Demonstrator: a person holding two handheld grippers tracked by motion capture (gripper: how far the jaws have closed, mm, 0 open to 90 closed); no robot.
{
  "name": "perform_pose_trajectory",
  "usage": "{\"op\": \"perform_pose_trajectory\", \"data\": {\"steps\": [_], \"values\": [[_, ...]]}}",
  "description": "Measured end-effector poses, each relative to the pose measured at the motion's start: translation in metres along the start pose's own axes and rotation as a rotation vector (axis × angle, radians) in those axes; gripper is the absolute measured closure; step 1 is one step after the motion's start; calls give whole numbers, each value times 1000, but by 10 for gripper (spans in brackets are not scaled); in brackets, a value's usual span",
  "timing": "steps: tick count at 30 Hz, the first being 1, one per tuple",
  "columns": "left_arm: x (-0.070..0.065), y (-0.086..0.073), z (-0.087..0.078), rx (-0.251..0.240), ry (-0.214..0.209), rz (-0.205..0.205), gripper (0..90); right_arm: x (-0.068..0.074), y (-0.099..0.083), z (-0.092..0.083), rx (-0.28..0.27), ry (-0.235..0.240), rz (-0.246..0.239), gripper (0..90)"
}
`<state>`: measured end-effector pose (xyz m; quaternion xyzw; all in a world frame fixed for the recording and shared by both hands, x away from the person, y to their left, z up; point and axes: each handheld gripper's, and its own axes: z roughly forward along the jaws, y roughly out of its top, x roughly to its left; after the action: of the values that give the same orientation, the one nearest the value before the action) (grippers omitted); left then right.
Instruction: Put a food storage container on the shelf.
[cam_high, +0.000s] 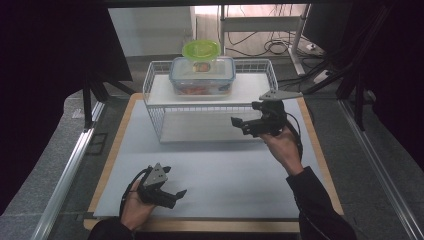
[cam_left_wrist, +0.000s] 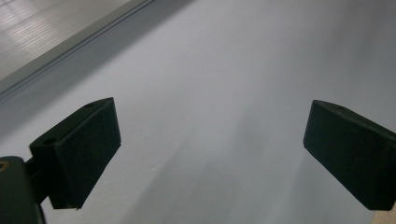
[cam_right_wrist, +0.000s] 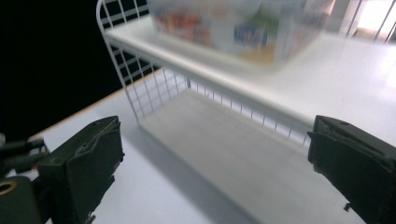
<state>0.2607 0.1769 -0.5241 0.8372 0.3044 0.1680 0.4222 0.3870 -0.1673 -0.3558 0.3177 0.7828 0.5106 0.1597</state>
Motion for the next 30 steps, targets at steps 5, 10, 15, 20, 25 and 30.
{"op": "perform_pose_trajectory", "data": {"steps": [5, 10, 15, 20, 25, 30], "values": [[0, 0, 1, 3, 3, 2, 41, 0, -27, -5, 34, 6, -7, 7], [-1, 0, 1, 8, 5, 7, 42, 1, -48, -13, 33, -5, -2, 7], [-1, 0, 1, 6, 8, 10, 42, 1, -65, -20, 36, -14, -5, 8], [-1, 0, 1, 5, 6, 9, 42, 1, -81, -23, 37, -47, -5, 1], [-1, 0, 0, 3, 3, 8, 41, 4, -96, -26, 52, -99, -32, 0], [-1, 0, 1, 4, -3, 8, 40, 6, -109, -28, 66, -111, -40, 0]]}}
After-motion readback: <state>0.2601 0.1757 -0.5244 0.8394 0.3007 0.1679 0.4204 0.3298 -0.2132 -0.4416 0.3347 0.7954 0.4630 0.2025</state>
